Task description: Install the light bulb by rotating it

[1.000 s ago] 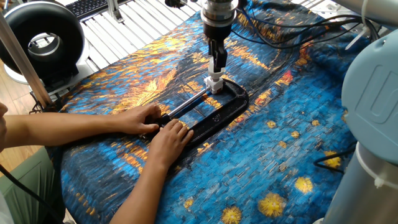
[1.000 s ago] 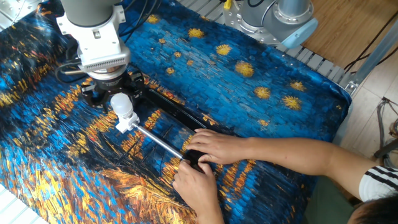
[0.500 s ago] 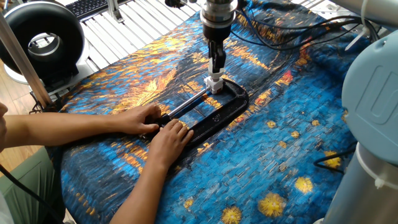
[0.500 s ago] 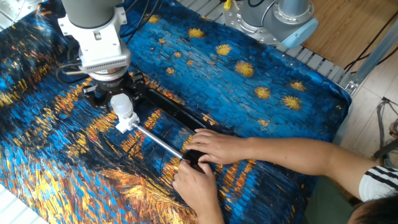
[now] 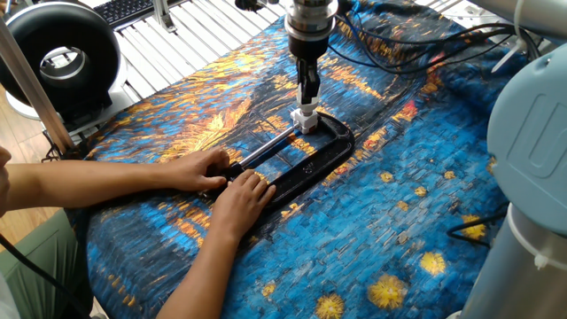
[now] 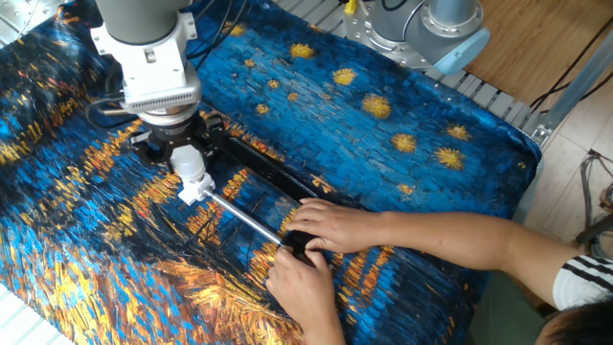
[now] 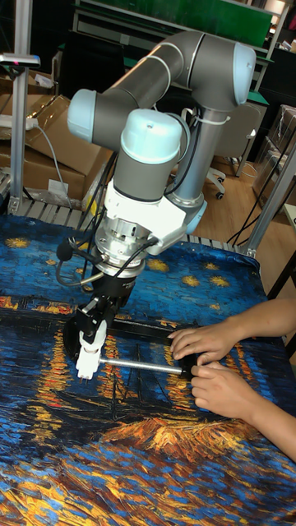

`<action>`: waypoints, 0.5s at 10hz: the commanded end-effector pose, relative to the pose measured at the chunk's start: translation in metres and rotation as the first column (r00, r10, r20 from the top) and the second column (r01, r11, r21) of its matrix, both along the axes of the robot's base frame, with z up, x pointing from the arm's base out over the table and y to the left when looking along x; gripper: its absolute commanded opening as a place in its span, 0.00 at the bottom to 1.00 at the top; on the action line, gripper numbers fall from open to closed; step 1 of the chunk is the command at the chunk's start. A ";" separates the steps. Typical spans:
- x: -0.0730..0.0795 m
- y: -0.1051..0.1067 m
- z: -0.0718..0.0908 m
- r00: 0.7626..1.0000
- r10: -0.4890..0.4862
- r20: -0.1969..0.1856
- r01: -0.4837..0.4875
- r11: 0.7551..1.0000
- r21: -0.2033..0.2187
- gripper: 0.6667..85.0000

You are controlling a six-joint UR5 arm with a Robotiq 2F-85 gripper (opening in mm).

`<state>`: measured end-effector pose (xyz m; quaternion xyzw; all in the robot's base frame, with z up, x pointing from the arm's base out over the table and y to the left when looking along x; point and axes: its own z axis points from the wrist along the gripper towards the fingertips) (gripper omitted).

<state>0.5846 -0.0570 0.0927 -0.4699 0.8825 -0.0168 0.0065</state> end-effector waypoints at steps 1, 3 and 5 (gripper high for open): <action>0.000 0.007 0.001 0.999 -0.046 0.001 0.046 0.999 0.028 0.57; 0.000 0.010 0.001 0.997 -0.075 0.000 0.075 0.996 0.037 0.53; 0.003 0.010 0.003 0.994 -0.112 -0.002 0.112 0.991 0.069 0.51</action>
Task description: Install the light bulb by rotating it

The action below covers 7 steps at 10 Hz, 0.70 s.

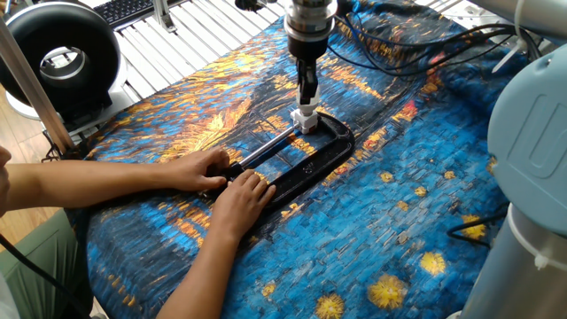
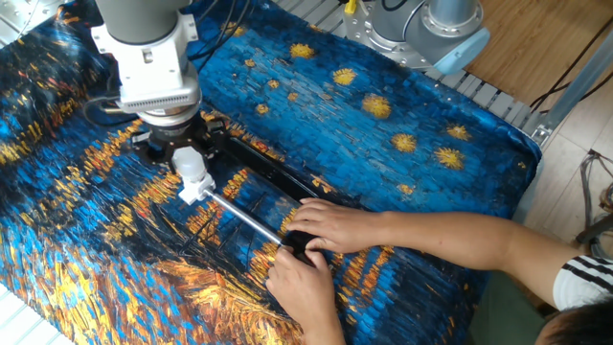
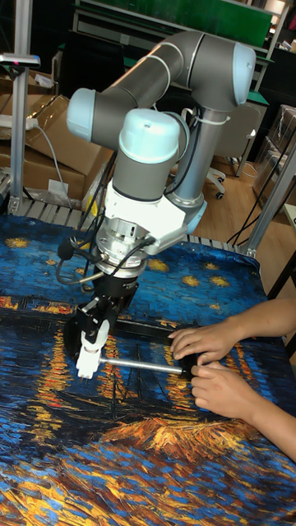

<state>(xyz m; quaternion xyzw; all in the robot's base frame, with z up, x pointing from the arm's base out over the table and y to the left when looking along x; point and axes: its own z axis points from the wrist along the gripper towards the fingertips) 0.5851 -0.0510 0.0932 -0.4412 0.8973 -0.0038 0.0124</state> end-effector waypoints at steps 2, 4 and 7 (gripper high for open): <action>0.008 0.002 0.003 0.992 -0.129 0.001 0.129 0.990 0.064 0.44; 0.014 -0.001 0.002 0.976 -0.216 0.012 0.214 0.973 0.084 0.44; 0.017 0.004 0.002 0.940 -0.341 0.004 0.338 0.934 0.120 0.40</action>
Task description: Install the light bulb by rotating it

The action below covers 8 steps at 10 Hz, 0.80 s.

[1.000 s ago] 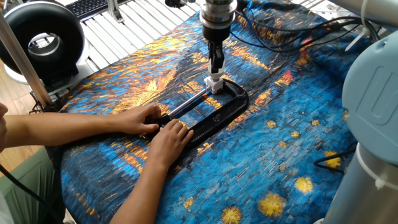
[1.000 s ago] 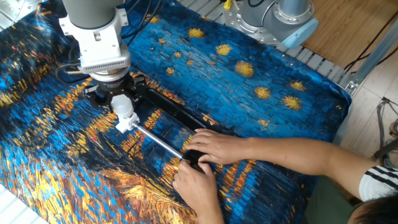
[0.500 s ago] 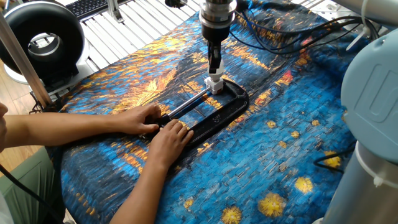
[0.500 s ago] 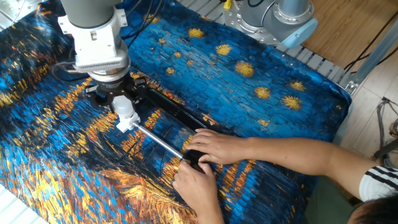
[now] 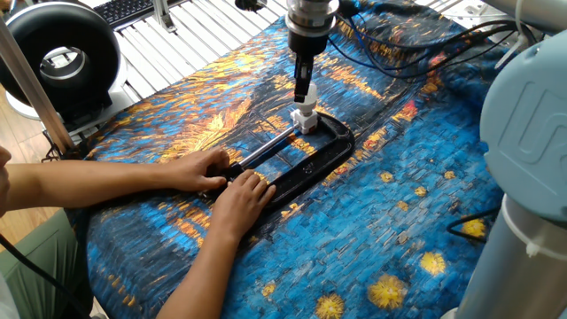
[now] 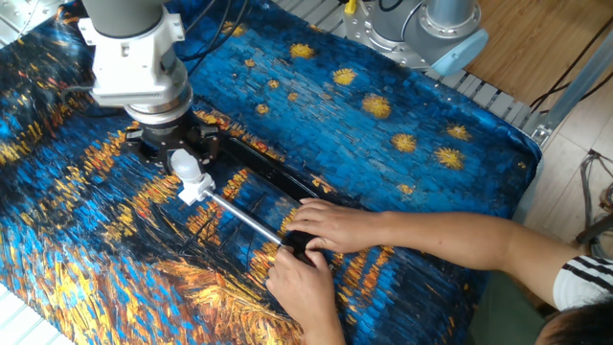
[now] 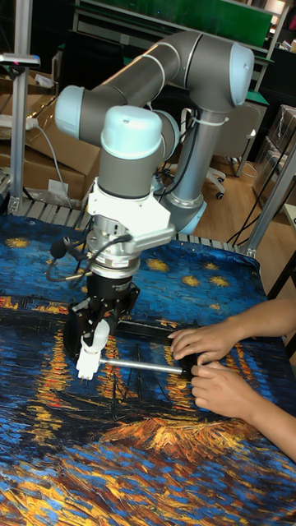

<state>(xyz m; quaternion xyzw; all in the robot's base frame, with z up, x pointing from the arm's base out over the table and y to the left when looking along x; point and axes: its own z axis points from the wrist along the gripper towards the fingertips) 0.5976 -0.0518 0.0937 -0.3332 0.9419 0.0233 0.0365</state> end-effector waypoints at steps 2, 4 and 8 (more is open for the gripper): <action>0.004 0.005 0.002 0.986 -0.168 -0.006 0.168 0.984 0.064 0.40; 0.004 -0.002 0.005 0.977 -0.212 -0.021 0.213 0.972 0.100 0.40; 0.001 -0.011 0.000 0.972 -0.233 -0.042 0.236 0.966 0.109 0.61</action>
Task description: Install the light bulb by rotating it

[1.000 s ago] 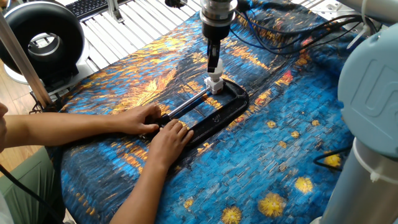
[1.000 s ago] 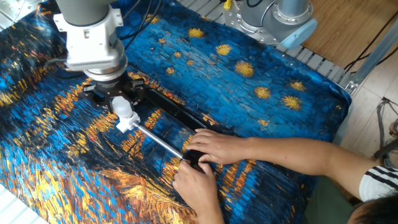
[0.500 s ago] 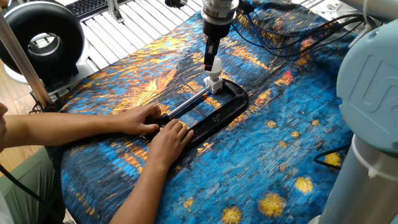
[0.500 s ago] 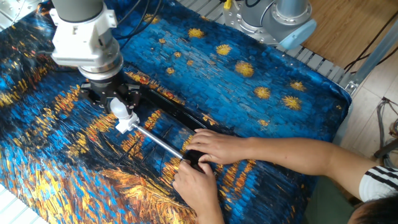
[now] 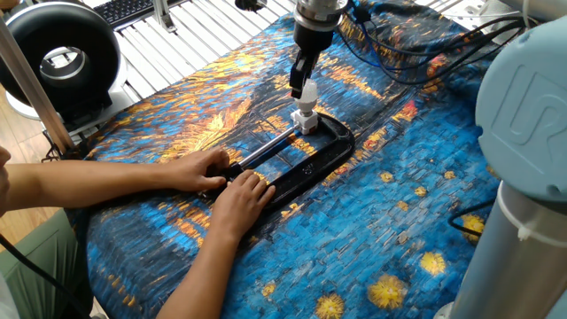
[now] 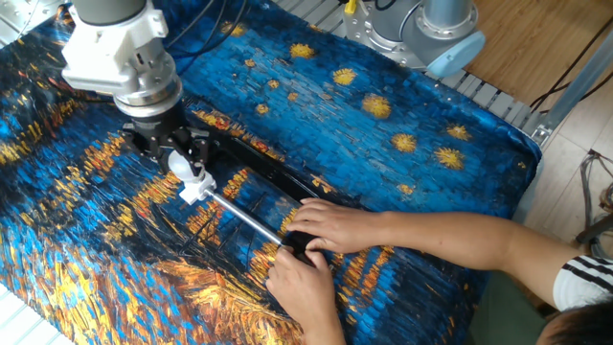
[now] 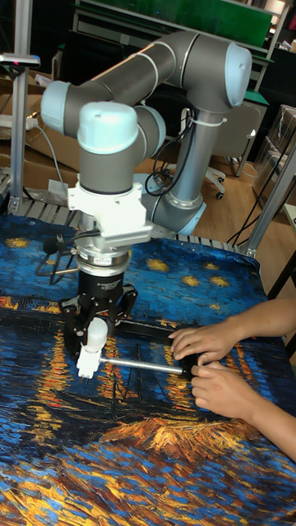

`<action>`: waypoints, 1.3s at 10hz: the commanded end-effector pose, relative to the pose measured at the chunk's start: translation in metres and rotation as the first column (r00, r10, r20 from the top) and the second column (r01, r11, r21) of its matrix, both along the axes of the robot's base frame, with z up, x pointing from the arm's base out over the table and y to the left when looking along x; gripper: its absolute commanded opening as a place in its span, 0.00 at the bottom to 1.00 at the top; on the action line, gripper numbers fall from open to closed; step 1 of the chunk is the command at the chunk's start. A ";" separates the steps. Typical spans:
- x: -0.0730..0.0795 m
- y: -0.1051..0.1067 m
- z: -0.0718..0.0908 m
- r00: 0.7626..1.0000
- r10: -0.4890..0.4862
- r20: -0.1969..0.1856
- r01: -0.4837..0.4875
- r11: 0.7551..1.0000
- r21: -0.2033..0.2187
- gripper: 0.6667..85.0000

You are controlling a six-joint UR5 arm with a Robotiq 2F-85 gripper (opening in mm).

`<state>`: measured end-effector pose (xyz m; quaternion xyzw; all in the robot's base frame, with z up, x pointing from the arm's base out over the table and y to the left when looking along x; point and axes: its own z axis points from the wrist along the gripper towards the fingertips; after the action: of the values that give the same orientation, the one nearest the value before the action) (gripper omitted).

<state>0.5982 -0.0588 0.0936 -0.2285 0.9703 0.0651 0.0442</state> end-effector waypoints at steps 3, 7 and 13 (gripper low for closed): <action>-0.012 -0.001 0.003 0.998 0.010 -0.058 -0.009 1.000 0.026 0.85; -0.022 -0.001 0.005 0.987 0.122 -0.102 -0.123 0.992 -0.006 0.90; -0.015 0.012 0.012 0.851 0.520 -0.074 -0.525 0.843 -0.120 0.90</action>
<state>0.5794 -0.0596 0.1027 -0.4217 0.9063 0.0226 -0.0183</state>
